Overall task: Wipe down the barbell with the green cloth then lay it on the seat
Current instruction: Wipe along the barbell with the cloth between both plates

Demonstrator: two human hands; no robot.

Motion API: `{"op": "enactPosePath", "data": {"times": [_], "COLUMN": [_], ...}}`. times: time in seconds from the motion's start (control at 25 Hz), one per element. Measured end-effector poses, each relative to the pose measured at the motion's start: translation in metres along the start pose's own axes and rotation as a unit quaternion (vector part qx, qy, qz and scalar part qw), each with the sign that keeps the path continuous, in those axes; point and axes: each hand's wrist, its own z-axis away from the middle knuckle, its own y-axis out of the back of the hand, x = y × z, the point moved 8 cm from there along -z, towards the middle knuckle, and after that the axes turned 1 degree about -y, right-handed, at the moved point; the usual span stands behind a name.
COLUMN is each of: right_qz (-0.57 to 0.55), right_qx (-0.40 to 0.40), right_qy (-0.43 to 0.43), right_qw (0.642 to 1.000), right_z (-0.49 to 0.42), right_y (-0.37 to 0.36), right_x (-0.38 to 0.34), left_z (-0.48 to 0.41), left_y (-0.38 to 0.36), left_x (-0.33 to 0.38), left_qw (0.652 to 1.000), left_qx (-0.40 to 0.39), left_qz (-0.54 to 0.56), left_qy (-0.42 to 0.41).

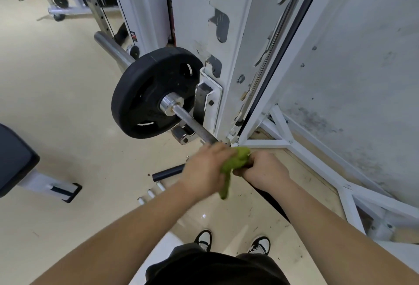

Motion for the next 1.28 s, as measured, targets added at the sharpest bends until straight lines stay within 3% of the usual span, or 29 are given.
{"op": "enactPosePath", "data": {"times": [0.08, 0.16, 0.32, 0.36, 0.4, 0.48, 0.52, 0.56, 0.6, 0.68, 0.76, 0.8, 0.88, 1.0, 1.04, 1.08, 1.16, 1.28], "right_qz": [-0.009, -0.011, 0.002, 0.004, 0.003, -0.004, -0.003, -0.001, 0.000, -0.001, -0.001, 0.000, 0.007, 0.020, 0.024, 0.027, 0.032, 0.046], "right_qx": [0.001, 0.011, 0.024, 0.025, 0.024, 0.015, 0.011, 0.008, 0.008, 0.012, 0.010, 0.011, 0.013, 0.031, 0.036, 0.038, 0.031, 0.035], "right_qy": [0.001, 0.003, 0.020, 0.019, 0.016, 0.017, 0.019, 0.020, 0.020, 0.013, 0.009, 0.012, 0.018, 0.008, 0.007, 0.009, 0.008, 0.009], "right_qw": [1.000, 1.000, 1.000, 0.999, 1.000, 1.000, 1.000, 1.000, 1.000, 1.000, 1.000, 1.000, 1.000, 0.999, 0.999, 0.999, 0.999, 0.998], "right_z": [0.001, 0.002, 0.001, 0.002, 0.003, 0.003, 0.002, 0.002, 0.003, 0.002, 0.001, 0.000, -0.001, 0.002, 0.003, 0.003, 0.001, -0.001], "right_y": [0.001, 0.002, 0.002, 0.002, 0.002, 0.002, 0.002, 0.003, 0.004, 0.004, 0.004, 0.004, 0.004, 0.004, 0.002, 0.002, 0.002, 0.005], "right_x": [-0.001, -0.002, -0.005, -0.005, -0.005, -0.006, -0.008, -0.009, -0.010, -0.010, -0.009, -0.009, -0.010, -0.007, -0.006, -0.007, -0.009, -0.011], "left_z": [-0.012, 0.004, 0.054, 0.060, 0.067, 0.082, 0.078, 0.067, 0.056, 0.042, 0.046, 0.051, 0.055, 0.046, 0.042, 0.034, 0.024, 0.043], "left_y": [0.020, 0.015, -0.024, -0.017, -0.013, -0.012, -0.019, -0.024, -0.029, -0.039, -0.056, -0.068, -0.080, -0.072, -0.066, -0.060, -0.058, -0.070], "left_x": [-0.033, -0.035, 0.004, -0.013, -0.040, -0.077, -0.081, -0.075, -0.065, -0.040, -0.017, -0.003, 0.008, -0.048, -0.072, -0.088, -0.087, -0.044], "left_qw": [0.991, 0.970, 0.955, 0.924, 0.868, 0.692, 0.625, 0.597, 0.605, 0.671, 0.743, 0.758, 0.739, 0.614, 0.568, 0.545, 0.556, 0.662], "left_qx": [0.082, 0.141, 0.111, 0.131, 0.163, 0.241, 0.257, 0.260, 0.253, 0.219, 0.126, 0.060, -0.003, 0.144, 0.195, 0.212, 0.169, 0.075], "left_qz": [-0.034, 0.015, 0.208, 0.270, 0.333, 0.471, 0.526, 0.562, 0.572, 0.541, 0.505, 0.517, 0.551, 0.578, 0.593, 0.620, 0.660, 0.588], "left_qy": [0.104, 0.196, 0.179, 0.237, 0.331, 0.491, 0.517, 0.510, 0.492, 0.458, 0.420, 0.394, 0.388, 0.518, 0.536, 0.524, 0.476, 0.459]}}
